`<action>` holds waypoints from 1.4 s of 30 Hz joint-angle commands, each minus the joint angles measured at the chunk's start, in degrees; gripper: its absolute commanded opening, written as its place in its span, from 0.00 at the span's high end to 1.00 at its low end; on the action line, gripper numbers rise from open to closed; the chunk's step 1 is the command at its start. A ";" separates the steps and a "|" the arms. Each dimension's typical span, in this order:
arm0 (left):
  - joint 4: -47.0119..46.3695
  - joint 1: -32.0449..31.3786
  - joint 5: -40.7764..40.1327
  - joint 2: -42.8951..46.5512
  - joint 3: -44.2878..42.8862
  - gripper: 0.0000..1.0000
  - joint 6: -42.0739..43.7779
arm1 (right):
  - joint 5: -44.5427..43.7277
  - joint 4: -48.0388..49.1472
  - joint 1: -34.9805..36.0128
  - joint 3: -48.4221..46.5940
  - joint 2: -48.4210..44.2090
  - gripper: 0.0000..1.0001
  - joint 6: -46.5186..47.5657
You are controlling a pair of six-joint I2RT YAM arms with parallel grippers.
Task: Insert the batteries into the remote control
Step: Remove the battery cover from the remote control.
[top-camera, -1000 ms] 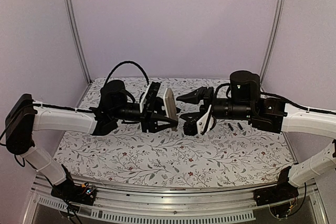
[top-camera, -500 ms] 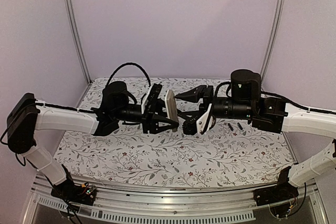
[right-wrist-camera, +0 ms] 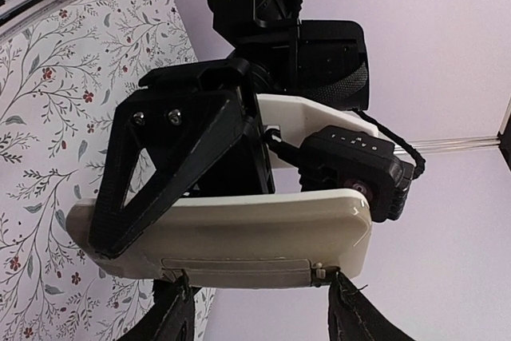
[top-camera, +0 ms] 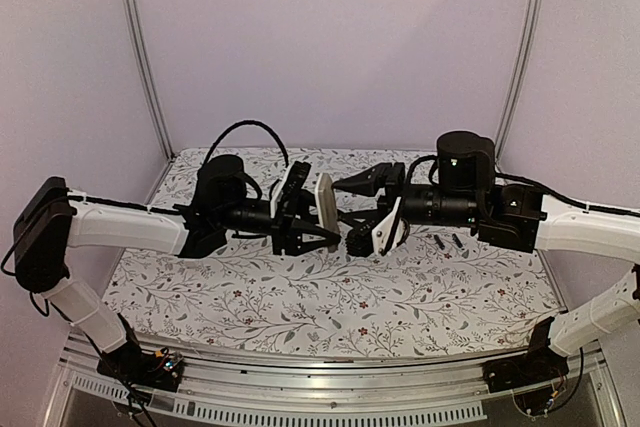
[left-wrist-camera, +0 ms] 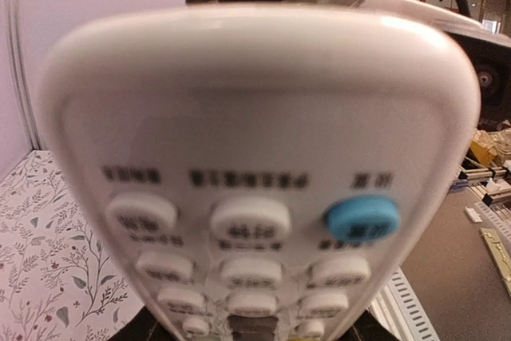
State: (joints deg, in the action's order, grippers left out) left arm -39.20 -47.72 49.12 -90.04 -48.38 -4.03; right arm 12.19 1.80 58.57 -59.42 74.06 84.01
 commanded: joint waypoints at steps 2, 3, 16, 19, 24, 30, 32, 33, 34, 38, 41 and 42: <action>3.14 -0.20 0.71 -0.67 -2.14 1.00 2.21 | -0.70 -1.71 0.51 -1.84 1.41 0.45 0.82; 3.55 -0.20 0.67 -0.60 -2.30 1.00 2.41 | -0.90 -3.18 0.55 -2.11 1.58 0.45 1.33; 3.97 0.07 1.15 -0.18 -2.74 1.00 2.07 | -2.72 -7.44 1.17 -2.37 2.99 0.47 3.55; 4.75 0.07 0.77 0.02 -2.77 1.00 2.54 | -3.28 -8.49 1.44 -2.32 3.10 0.47 4.05; 6.46 0.41 -0.34 0.84 -2.62 1.00 3.92 | -4.49 -10.81 1.59 -1.65 3.00 0.47 4.63; 8.42 1.24 -1.93 1.77 -2.60 1.00 5.75 | -6.83 -11.70 2.57 0.29 2.55 0.47 5.11; 8.74 1.46 -2.31 1.99 -2.61 1.00 6.05 | -7.12 -12.09 2.84 0.72 2.34 0.47 4.86; 8.94 1.52 -2.47 2.11 -2.60 1.00 6.19 | -7.23 -12.35 2.91 0.79 2.27 0.48 4.71; 9.13 1.62 -2.65 2.21 -2.64 1.00 6.27 | -7.40 -12.77 3.02 0.98 2.19 0.48 4.44; 10.67 2.08 -3.74 2.94 -2.43 1.00 7.04 | -8.66 -13.80 3.47 2.35 1.68 0.48 3.22; 11.52 2.63 -4.64 3.69 -1.92 1.00 7.68 | -9.41 -14.96 3.65 3.34 0.69 0.48 1.37; 11.85 2.69 -4.96 3.91 -1.78 1.00 7.93 | -9.65 -15.32 3.73 3.63 0.36 0.48 0.88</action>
State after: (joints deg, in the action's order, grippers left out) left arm -25.26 -46.57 46.13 -89.80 -49.04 2.44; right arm 3.22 -5.78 60.99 -58.76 75.09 87.70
